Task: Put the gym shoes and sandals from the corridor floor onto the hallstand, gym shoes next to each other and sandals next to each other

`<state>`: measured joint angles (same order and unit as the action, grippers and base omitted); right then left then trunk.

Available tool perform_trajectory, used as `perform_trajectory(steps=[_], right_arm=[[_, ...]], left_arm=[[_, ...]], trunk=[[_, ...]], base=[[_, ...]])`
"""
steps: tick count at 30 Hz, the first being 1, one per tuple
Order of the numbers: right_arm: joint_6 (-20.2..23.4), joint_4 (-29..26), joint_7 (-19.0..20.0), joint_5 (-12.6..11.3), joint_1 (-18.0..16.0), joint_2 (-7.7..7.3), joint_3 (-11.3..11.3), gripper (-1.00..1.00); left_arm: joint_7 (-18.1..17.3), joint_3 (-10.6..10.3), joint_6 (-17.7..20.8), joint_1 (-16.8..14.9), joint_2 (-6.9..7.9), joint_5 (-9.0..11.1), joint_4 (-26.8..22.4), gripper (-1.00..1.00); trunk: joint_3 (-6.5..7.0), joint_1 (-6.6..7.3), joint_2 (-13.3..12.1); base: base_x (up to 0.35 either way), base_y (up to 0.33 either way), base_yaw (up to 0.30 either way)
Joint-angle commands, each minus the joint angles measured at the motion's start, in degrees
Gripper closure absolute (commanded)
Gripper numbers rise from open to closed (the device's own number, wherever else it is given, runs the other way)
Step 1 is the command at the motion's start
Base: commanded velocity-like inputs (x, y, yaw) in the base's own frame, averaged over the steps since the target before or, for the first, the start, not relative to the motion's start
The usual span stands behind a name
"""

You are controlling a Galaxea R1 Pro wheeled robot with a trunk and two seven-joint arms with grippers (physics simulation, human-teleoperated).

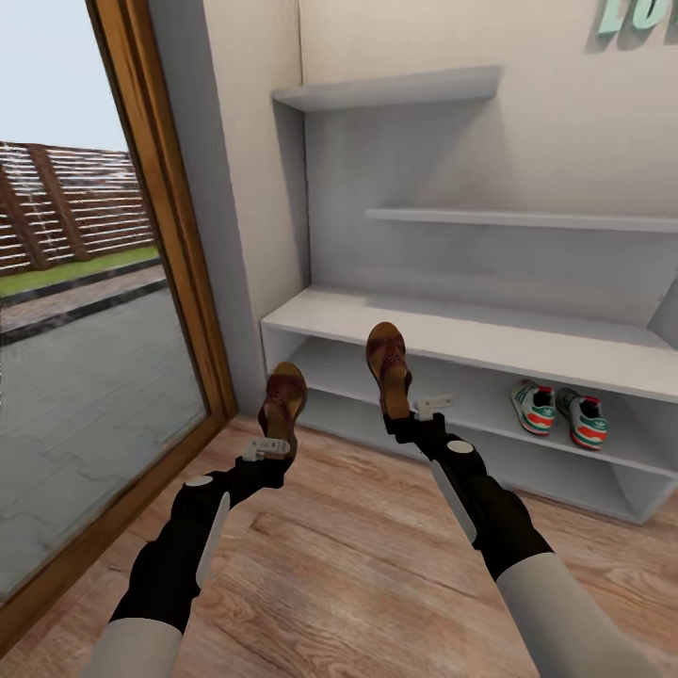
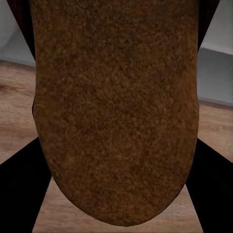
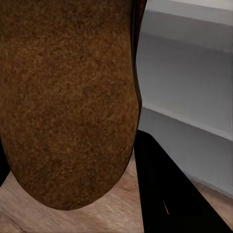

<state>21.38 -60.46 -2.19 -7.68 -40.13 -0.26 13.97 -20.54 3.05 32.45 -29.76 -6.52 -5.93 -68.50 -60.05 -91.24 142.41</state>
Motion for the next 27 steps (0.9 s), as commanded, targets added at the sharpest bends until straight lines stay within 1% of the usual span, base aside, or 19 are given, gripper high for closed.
perform_trajectory(steps=[1,8,11,16,20,27], right_arm=[[0.33,-0.09,-0.36,-0.72,-0.04,-0.02,0.09,1.00],[0.33,-0.09,-0.36,-0.74,-0.04,-0.04,0.09,1.00],[0.33,-0.09,-0.36,-0.76,-0.04,-0.05,0.09,1.00],[0.33,-0.09,-0.36,-0.76,-0.04,-0.04,0.09,1.00],[0.33,-0.09,-0.36,-0.76,-0.04,-0.03,0.09,1.00],[0.33,-0.09,-0.36,-0.76,-0.04,-0.06,0.09,1.00]], left_arm=[[-0.56,0.20,0.15,-0.03,-0.07,-0.59,-0.05,1.00],[-0.56,0.20,0.15,-0.03,-0.07,-0.58,-0.05,1.00],[-0.56,0.20,0.15,-0.03,-0.07,-0.60,-0.05,1.00],[-0.56,0.20,0.15,-0.03,-0.07,-0.58,-0.05,1.00],[-0.56,0.20,0.15,-0.03,-0.07,-0.58,-0.05,1.00],[-0.56,0.20,0.15,-0.03,-0.07,-0.58,-0.05,1.00]], trunk=[[-0.05,0.01,0.02],[-0.05,0.01,0.02],[-0.05,0.01,0.02],[-0.05,0.01,0.02],[-0.05,0.01,0.02],[-0.05,0.01,0.02]], base=[[0.006,0.306,-0.008],[0.076,0.307,-0.002],[0.110,0.307,-0.115],[0.161,0.297,-0.256],[0.178,0.210,-0.290],[0.050,0.048,-0.299]])
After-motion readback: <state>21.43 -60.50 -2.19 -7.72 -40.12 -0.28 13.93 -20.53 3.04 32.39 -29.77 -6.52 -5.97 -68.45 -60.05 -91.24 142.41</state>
